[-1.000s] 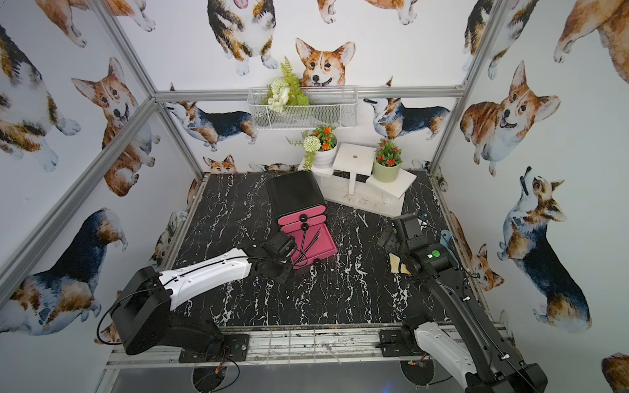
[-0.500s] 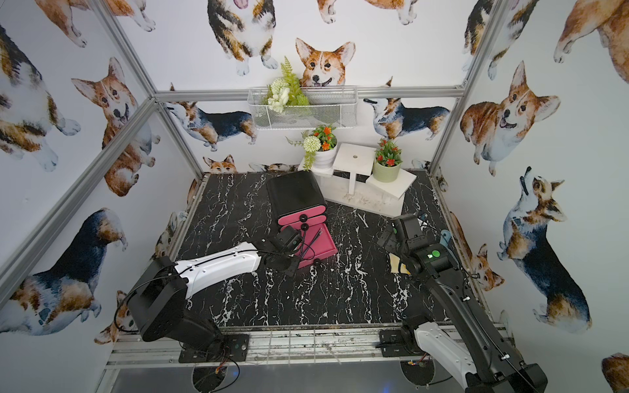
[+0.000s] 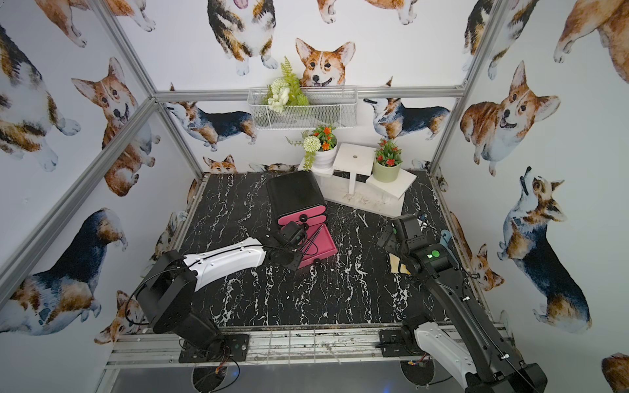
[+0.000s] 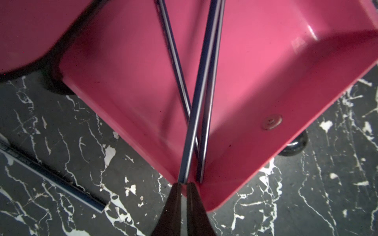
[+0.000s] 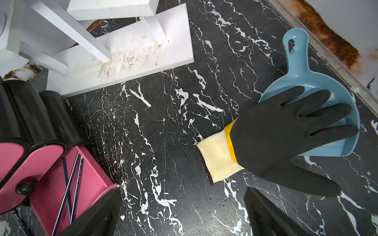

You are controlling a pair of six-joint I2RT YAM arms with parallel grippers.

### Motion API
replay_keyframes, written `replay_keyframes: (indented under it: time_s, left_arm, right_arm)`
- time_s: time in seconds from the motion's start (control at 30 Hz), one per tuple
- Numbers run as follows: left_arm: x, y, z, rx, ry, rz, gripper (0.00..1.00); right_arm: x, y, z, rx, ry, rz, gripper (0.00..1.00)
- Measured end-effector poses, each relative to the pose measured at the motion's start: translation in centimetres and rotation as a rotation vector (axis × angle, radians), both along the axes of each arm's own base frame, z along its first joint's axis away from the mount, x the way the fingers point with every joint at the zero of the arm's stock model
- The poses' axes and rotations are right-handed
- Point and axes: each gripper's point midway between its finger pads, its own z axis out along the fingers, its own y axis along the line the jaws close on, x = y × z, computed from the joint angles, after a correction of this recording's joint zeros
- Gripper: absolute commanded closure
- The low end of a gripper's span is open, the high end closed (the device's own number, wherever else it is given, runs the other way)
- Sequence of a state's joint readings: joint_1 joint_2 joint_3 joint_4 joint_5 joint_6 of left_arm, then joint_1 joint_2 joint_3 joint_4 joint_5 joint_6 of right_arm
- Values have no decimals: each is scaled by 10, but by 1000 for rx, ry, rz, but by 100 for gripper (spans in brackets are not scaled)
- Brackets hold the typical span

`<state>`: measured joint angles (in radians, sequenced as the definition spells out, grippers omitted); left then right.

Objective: Please place the pencils in the drawer according to their color
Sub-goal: Place the pencil in the drawer, then pick up the pencil from the center of the board.

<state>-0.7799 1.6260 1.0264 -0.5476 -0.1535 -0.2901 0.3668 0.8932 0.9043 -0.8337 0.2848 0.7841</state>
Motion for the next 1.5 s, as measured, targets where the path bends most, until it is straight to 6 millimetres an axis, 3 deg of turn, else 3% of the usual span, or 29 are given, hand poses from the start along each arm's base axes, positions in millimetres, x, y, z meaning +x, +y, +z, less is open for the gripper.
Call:
replay_keyframes:
  time_s: [0.2,0.37,0.43,0.57,0.67,0.73,0.8,0.9,1.1,1.5]
  left_arm:
    - [4,-5,8,-32,-27,-1,73]
    - [6,-7,30,-92,-81,16,69]
    - [4,2,41,-113,-112,51,67]
    - [2,42,54,-146,-158,211,58]
    - [3,87,60,-166,-179,418,49]
    - [2,122,57,-157,-156,578,40]
    - [0,151,50,-139,-119,727,39]
    - [-3,173,39,-85,-37,844,37]
    - [8,177,18,-3,73,911,36]
    - [36,158,-28,28,216,892,41]
  right_arm:
    - [0,0,0,0,0,0,0]
    - [0,0,0,0,1,1,0]
    - [0,0,0,-1,1,1,0]
    - [1,0,1,-2,0,3,0]
    - [2,1,0,-3,4,4,1]
    - [3,2,0,-3,9,5,0]
    - [4,2,-1,-5,15,6,0]
    - [5,4,-3,-2,22,10,1]
    - [6,6,-1,10,14,17,0]
    - [6,6,-3,-3,18,31,0]
